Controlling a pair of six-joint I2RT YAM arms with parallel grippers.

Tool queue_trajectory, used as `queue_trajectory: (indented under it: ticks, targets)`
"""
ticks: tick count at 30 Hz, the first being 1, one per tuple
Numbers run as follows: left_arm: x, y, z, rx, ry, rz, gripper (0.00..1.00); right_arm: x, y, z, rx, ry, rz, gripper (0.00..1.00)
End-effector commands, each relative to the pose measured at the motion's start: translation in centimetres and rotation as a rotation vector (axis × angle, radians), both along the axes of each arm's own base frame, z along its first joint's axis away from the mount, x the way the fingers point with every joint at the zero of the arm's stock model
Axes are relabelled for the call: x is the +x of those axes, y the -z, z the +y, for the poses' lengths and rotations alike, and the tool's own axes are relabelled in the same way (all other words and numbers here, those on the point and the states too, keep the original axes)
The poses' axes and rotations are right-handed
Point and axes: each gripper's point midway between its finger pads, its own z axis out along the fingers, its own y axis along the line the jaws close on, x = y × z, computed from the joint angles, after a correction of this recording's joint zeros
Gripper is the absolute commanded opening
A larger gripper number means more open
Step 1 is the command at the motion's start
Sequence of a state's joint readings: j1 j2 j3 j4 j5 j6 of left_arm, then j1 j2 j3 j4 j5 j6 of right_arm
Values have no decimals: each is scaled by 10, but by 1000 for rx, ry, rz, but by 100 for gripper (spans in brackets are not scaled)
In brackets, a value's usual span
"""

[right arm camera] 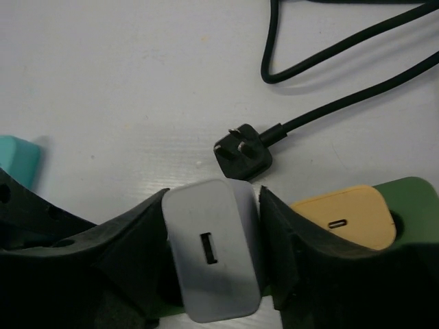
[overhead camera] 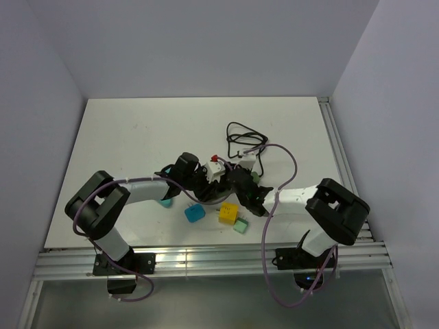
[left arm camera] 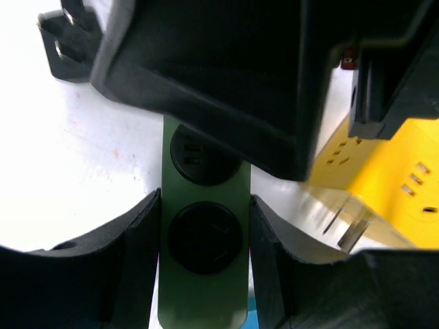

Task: Insert the plug
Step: Insert the plug into the socket.

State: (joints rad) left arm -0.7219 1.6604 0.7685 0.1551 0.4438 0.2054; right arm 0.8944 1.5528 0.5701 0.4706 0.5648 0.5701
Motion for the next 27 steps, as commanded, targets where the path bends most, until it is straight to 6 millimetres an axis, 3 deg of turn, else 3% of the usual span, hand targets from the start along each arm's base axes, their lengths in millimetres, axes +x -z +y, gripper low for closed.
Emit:
queue_trajectory:
  ticks: [1,9,18,27]
  targets:
    - [10,-42,-35,-125,41,-137,7,-74,79,-20,-185,-171,337,69]
    - [11,-48,-34,-139,37,-153,4,-64,67,-20,-147,-165,321,81]
    - [10,-49,-35,-144,42,-152,3,-51,38,-24,-73,-160,281,82]
    - [10,-44,-37,-134,45,-124,2,-47,-5,-28,-30,-177,208,82]
